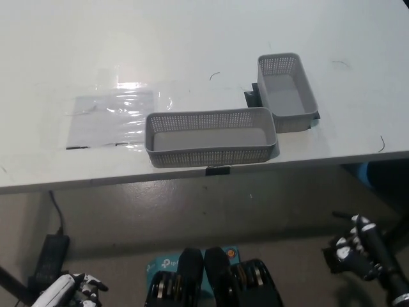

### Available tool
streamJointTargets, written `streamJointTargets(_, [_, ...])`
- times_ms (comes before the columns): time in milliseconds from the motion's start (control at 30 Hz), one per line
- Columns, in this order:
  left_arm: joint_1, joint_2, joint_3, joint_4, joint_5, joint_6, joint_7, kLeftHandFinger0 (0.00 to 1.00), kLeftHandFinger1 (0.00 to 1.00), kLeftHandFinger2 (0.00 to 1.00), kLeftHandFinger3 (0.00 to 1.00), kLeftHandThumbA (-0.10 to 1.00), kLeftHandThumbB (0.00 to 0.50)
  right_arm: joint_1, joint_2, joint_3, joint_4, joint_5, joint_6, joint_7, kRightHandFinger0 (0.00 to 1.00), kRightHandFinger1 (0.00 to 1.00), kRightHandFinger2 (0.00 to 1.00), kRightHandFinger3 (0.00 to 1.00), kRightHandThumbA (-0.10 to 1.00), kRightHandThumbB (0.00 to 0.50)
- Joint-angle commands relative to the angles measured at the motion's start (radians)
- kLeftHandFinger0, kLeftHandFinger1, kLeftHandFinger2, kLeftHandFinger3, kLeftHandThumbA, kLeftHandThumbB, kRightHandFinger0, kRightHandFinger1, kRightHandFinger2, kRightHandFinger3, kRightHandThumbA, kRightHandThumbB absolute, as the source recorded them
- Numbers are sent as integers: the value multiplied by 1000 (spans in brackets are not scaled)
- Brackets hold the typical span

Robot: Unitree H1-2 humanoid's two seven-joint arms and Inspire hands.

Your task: The robot uses its right hand to pick up the grey box kept on the middle on the desk and place it on top of another box next to it in a right angle

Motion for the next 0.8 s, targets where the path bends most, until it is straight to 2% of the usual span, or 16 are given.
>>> streamJointTargets(0, [-2,15,7,-27,16,10,-18,316,340,477,556,303,326,-40,-43,-35,-106,11,57,36,192,230,376,686,106,161])
streamJointTargets(33, [-4,17,4,-27,24,16,-17,323,338,464,589,298,321,-61,-57,-48,-152,15,53,42,213,242,370,622,97,177])
streamJointTargets(67, [-4,17,3,-29,30,26,-15,331,347,476,605,295,323,-71,-67,-49,-166,11,44,44,208,239,369,594,97,181])
streamJointTargets(133, [-5,16,4,-20,26,11,-18,287,310,437,588,284,317,-95,-74,-55,-198,18,56,53,207,237,359,568,97,190])
streamJointTargets(267, [-3,16,8,-34,17,33,-25,292,325,458,592,266,305,-162,-95,-48,-233,13,66,79,115,149,285,468,154,218])
streamJointTargets(433, [-3,22,3,-27,25,17,-26,315,330,463,592,301,320,-229,-109,-35,-245,7,89,113,20,50,203,443,74,234])
streamJointTargets(467, [-5,22,3,-28,24,22,-28,277,303,440,599,282,314,-268,-125,-18,-225,-18,94,126,22,65,212,456,50,239])
streamJointTargets(533, [-5,21,4,-23,22,18,-30,311,331,462,607,268,304,-309,-143,1,-199,-45,95,137,3,65,206,449,-1,259])
streamJointTargets(600, [-9,20,-1,-28,30,34,-34,316,338,470,600,271,313,-340,-171,20,-170,-65,87,150,0,81,243,477,-14,281])
streamJointTargets(667, [-7,18,2,-27,27,29,-36,318,343,478,596,267,314,-359,-186,31,-155,-62,96,167,26,123,287,495,-17,290])
streamJointTargets(700, [-9,19,5,-29,24,31,-39,332,352,486,591,255,302,-393,-213,52,-118,-68,88,197,76,174,335,507,-43,302])
streamJointTargets(767, [-12,25,1,-25,28,25,-45,367,380,519,595,263,290,-423,-237,65,-58,-54,59,222,256,324,450,549,-25,316])
